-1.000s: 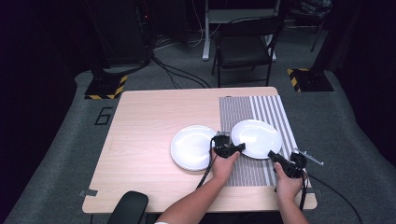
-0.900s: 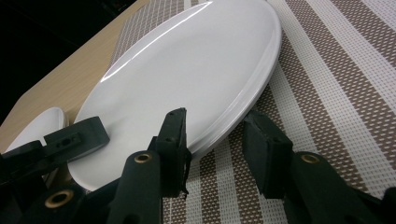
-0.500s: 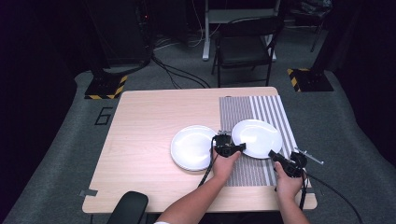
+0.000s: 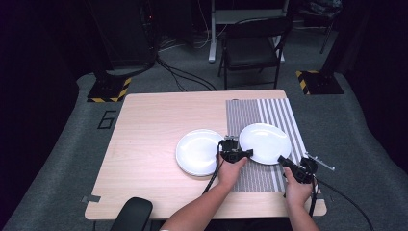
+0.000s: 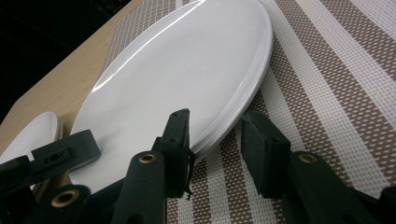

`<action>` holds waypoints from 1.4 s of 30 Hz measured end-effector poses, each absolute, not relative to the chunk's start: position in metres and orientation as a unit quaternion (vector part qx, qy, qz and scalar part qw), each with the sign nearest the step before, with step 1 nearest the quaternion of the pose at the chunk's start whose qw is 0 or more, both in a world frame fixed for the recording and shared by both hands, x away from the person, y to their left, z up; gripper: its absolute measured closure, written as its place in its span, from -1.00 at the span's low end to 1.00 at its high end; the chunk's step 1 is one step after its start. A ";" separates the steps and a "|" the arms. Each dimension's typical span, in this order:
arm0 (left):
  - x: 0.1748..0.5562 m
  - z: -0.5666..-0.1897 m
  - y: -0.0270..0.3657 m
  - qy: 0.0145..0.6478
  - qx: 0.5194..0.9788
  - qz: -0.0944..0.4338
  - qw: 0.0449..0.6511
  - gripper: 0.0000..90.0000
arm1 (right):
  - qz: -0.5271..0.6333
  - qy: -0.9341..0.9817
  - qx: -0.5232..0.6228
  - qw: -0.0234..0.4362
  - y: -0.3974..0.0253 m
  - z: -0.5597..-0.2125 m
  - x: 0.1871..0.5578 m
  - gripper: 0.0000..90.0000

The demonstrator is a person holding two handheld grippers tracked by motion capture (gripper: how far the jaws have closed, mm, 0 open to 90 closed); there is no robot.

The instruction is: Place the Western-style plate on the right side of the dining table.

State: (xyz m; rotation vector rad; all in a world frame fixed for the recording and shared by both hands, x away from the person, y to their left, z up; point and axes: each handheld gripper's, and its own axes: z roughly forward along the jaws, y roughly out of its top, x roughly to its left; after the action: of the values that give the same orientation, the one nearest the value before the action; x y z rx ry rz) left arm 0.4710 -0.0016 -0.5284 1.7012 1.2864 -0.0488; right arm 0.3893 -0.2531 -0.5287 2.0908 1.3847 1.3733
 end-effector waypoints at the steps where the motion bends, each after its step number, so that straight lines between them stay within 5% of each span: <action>1: 0.471 -0.528 -0.002 0.528 0.698 -0.020 0.483 0.22 | 0.475 0.478 0.726 0.139 -0.253 -0.529 0.389 0.38; 42: 0.451 -0.519 0.014 0.509 0.715 -0.003 0.480 0.12 | 0.494 0.482 0.705 0.167 -0.248 -0.520 0.374 0.28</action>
State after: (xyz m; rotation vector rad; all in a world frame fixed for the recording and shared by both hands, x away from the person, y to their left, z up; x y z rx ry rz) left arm 0.4512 0.0142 -0.5193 1.7440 1.2423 -0.0069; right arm 0.3737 -0.2480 -0.5199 2.0051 1.3715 1.4048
